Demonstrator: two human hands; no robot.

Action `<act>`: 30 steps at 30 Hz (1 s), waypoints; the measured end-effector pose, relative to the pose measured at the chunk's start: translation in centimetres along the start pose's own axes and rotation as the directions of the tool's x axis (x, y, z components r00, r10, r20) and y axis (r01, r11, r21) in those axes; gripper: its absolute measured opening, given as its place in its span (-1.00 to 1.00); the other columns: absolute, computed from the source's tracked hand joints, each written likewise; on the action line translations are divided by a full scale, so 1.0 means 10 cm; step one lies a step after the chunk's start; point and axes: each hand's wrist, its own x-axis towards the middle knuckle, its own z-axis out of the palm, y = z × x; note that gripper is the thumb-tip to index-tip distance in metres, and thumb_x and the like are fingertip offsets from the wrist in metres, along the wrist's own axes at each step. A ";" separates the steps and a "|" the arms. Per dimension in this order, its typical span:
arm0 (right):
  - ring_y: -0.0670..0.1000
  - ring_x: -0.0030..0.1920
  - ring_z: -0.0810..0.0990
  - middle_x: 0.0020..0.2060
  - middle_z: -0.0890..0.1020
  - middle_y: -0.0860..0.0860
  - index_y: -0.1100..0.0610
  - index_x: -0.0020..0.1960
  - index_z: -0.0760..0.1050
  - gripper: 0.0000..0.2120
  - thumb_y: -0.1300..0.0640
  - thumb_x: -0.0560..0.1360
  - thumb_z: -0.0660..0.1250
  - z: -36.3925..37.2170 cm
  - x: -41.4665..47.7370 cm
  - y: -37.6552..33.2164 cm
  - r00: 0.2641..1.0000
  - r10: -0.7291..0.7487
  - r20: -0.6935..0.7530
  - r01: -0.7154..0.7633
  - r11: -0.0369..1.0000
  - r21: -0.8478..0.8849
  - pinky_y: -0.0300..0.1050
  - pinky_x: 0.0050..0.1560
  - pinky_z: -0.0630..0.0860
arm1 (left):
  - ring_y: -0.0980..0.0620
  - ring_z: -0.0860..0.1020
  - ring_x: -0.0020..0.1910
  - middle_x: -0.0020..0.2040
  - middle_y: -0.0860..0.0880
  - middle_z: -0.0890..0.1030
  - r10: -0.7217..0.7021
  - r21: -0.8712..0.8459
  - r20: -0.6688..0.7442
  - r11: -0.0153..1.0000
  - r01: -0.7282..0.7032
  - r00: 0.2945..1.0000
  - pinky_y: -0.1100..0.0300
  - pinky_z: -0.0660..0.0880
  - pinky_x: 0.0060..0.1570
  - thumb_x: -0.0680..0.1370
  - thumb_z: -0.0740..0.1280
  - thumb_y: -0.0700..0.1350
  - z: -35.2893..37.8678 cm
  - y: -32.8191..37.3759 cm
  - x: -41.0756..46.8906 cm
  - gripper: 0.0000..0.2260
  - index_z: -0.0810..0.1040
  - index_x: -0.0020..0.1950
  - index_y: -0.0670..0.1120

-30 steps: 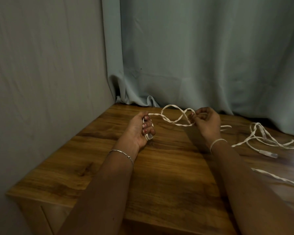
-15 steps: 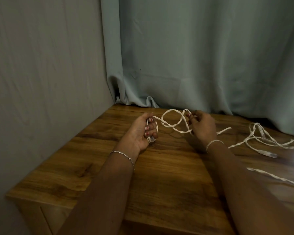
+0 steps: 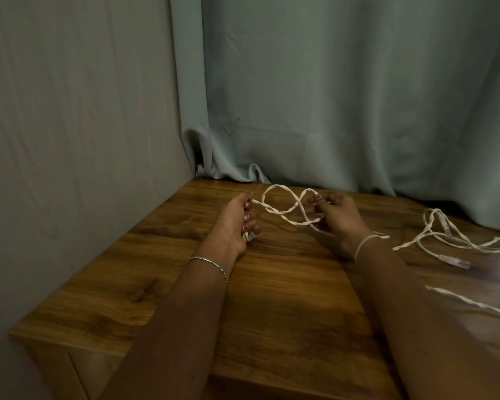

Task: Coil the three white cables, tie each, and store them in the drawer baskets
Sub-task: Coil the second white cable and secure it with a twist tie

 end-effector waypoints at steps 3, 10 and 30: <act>-0.06 -0.47 0.61 -0.27 0.66 0.08 0.21 0.01 0.51 -0.81 0.19 0.66 0.14 0.02 -0.04 -0.05 0.999 0.045 0.030 -0.048 0.991 0.128 -0.27 -0.48 0.48 | 0.17 0.18 -0.68 -0.50 0.02 0.47 0.027 0.111 -0.055 0.994 -0.020 0.998 0.34 0.25 -0.64 0.62 0.22 -0.08 0.02 -0.02 -0.03 -0.71 0.45 -0.29 -0.11; -0.01 -0.44 0.66 -0.21 0.66 0.12 0.20 0.06 0.43 -0.82 0.21 0.68 0.06 0.04 -0.07 -0.09 0.988 0.130 0.082 -0.149 0.941 0.303 -0.20 -0.51 0.53 | 0.18 0.21 -0.67 -0.05 -0.05 0.71 -0.023 0.224 0.033 0.975 0.015 0.999 0.36 0.28 -0.62 0.64 0.18 -0.04 0.02 -0.06 0.00 -0.75 0.57 -0.02 -0.15; 0.06 -0.36 0.69 -0.17 0.61 0.16 0.18 -0.02 0.32 -0.82 0.21 0.69 -0.01 0.22 -0.14 -0.11 0.987 0.093 0.131 -0.142 0.884 0.445 -0.11 -0.44 0.59 | 0.23 0.62 -0.34 -0.30 0.09 0.70 0.185 0.412 0.082 0.889 -0.202 0.979 0.33 0.39 -0.51 0.34 0.57 -0.15 0.08 -0.12 -0.07 -0.77 0.65 -0.06 -0.11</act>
